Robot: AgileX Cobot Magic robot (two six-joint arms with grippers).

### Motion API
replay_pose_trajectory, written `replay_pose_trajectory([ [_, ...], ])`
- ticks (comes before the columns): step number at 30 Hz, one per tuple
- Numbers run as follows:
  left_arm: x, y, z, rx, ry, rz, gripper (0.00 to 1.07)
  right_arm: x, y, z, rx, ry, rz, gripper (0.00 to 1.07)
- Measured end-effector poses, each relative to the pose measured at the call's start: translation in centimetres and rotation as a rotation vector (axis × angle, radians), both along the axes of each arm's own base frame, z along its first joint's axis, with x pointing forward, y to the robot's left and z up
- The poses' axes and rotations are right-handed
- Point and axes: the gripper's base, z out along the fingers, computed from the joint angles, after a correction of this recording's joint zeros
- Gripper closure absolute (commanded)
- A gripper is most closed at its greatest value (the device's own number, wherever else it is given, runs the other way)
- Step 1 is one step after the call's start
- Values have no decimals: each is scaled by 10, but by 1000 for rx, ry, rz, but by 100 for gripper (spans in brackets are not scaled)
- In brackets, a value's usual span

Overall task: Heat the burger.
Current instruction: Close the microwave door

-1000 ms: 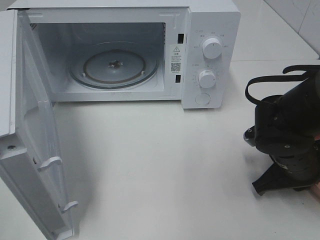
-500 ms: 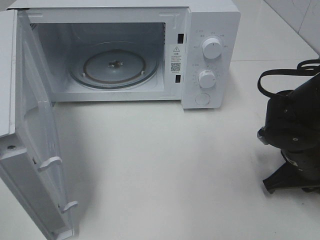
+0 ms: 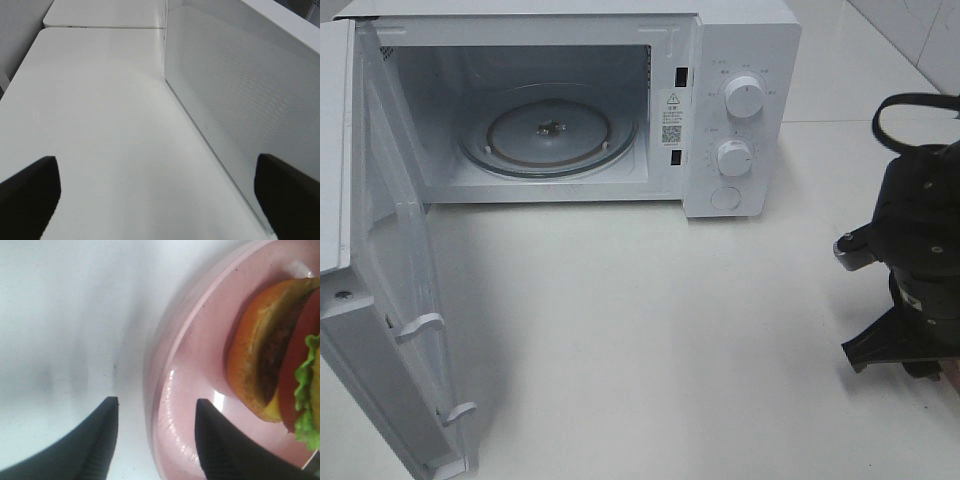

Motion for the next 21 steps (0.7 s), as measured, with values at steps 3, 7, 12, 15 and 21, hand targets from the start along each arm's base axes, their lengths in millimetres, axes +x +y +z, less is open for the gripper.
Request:
replay_pose_trajectory([
  [3, 0, 0, 0, 0, 0, 0, 9, -3, 2, 14, 56, -15, 32, 56],
  [7, 0, 0, 0, 0, 0, 0, 9, -10, 11, 37, 216, -29, 117, 46],
  [12, 0, 0, 0, 0, 0, 0, 9, -19, 18, 58, 356, -42, 202, 32],
  [15, 0, 0, 0, 0, 0, 0, 9, -26, 19, 72, 414, -66, 240, 29],
  [21, 0, 0, 0, 0, 0, 0, 9, -46, 15, 104, 508, -136, 284, 31],
])
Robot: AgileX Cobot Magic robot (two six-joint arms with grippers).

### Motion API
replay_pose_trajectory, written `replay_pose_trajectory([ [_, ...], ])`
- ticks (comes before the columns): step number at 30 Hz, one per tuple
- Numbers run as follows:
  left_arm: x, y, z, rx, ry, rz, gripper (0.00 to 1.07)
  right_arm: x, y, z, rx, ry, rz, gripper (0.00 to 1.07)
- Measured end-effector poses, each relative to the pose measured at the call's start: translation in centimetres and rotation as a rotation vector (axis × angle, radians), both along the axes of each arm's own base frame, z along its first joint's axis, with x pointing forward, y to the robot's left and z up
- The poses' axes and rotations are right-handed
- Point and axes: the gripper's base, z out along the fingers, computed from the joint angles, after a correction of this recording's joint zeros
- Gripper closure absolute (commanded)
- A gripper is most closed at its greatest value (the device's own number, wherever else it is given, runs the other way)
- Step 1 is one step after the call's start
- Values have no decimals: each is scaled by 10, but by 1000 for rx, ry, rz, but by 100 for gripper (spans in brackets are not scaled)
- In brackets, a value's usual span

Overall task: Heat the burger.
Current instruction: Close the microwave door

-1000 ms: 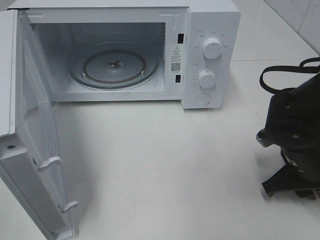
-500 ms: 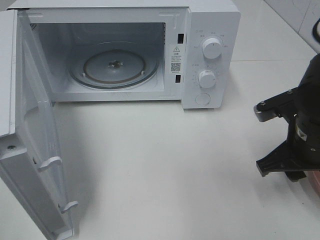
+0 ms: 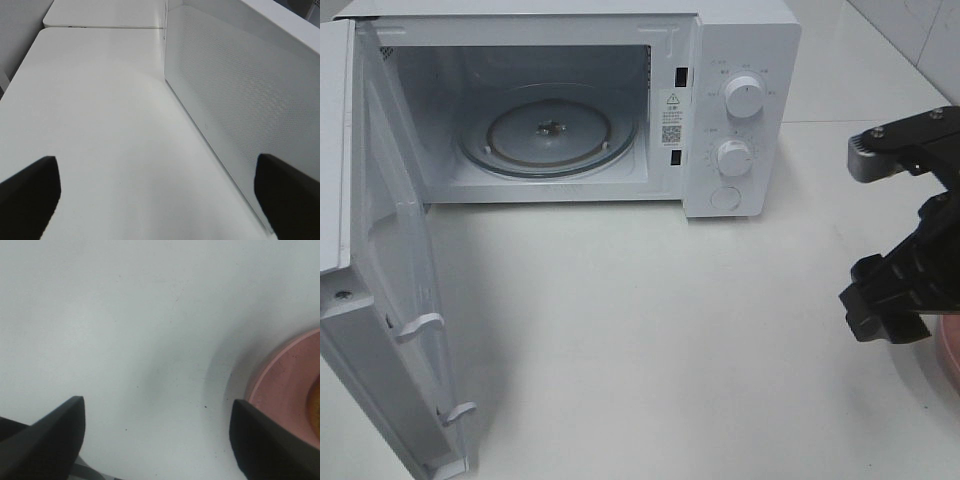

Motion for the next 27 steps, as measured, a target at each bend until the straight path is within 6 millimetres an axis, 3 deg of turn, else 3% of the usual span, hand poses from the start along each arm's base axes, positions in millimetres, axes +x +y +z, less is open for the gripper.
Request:
replay_pose_trajectory([
  [3, 0, 0, 0, 0, 0, 0, 9, -4, -1, 5, 11, -11, 4, 31],
  [5, 0, 0, 0, 0, 0, 0, 9, -17, -7, 21, 39, -49, 9, 31],
  [14, 0, 0, 0, 0, 0, 0, 9, -51, -25, 52, 88, -151, 15, 31],
  [27, 0, 0, 0, 0, 0, 0, 9, -105, -54, 82, 179, -338, 9, 31],
])
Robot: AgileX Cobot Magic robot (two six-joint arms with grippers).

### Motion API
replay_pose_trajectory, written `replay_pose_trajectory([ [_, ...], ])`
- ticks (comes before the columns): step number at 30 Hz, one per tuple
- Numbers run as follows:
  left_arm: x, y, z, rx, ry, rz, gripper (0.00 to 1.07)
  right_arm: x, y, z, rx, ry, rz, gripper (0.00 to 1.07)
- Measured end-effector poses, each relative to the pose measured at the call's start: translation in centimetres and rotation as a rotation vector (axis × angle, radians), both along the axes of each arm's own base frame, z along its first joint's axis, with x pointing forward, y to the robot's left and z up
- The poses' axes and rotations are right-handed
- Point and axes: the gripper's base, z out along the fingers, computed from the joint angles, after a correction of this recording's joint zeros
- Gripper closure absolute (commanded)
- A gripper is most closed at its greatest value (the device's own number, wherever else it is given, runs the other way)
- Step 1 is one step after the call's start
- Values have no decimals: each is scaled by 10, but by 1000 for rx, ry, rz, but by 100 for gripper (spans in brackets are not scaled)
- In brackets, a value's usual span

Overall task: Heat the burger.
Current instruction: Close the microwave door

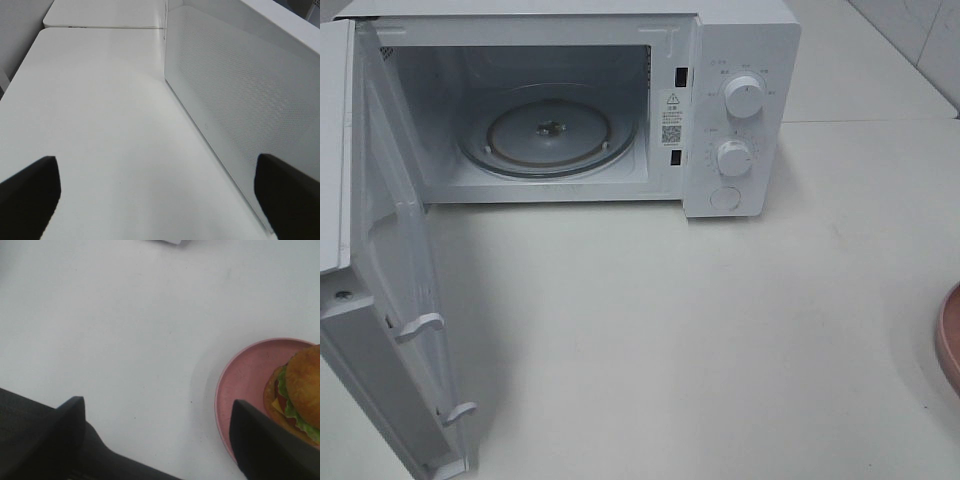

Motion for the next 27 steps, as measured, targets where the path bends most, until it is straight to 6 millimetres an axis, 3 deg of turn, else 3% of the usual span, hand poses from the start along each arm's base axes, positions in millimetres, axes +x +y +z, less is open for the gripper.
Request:
replay_pose_trajectory([
  [7, 0, 0, 0, 0, 0, 0, 9, -32, -19, 10, 78, -145, -57, 31],
  [18, 0, 0, 0, 0, 0, 0, 9, -52, -29, 12, 131, -231, -200, 31],
  [27, 0, 0, 0, 0, 0, 0, 9, -71, -34, -30, 112, -261, -285, 31],
])
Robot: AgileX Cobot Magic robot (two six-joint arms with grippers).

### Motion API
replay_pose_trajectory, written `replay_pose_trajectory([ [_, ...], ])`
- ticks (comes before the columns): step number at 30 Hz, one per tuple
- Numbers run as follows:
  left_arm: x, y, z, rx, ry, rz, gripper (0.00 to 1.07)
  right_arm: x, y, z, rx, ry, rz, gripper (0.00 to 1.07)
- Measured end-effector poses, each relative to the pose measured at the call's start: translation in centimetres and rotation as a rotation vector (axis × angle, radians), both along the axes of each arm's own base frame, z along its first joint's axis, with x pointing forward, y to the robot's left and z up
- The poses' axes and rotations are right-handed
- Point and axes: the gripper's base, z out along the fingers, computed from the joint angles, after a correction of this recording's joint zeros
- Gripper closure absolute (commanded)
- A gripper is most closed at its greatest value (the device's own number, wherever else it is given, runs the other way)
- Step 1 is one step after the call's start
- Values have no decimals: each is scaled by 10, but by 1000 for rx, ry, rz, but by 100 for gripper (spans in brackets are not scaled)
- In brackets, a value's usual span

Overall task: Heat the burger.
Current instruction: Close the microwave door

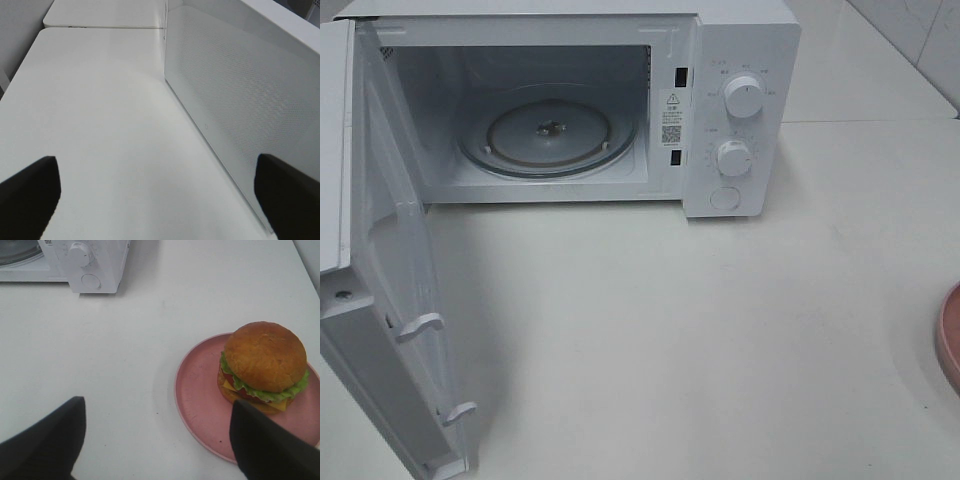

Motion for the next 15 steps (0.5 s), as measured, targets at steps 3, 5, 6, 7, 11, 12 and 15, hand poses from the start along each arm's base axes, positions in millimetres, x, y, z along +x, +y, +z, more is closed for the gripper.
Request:
replay_pose_trajectory([
  [3, 0, 0, 0, 0, 0, 0, 9, -8, -1, -4, 4, -51, -17, 31],
  [5, 0, 0, 0, 0, 0, 0, 9, -13, -2, -4, 2, -84, -22, 31],
  [6, 0, 0, 0, 0, 0, 0, 9, -14, -2, -4, -3, -91, -20, 31],
  [7, 0, 0, 0, 0, 0, 0, 9, -14, -2, -4, -3, -91, -20, 31],
  [11, 0, 0, 0, 0, 0, 0, 9, -14, -1, -4, -3, -93, -17, 31],
  [12, 0, 0, 0, 0, 0, 0, 9, -14, -1, -4, -3, -93, -17, 31],
  [15, 0, 0, 0, 0, 0, 0, 9, -14, -1, -4, -3, -93, -17, 31],
])
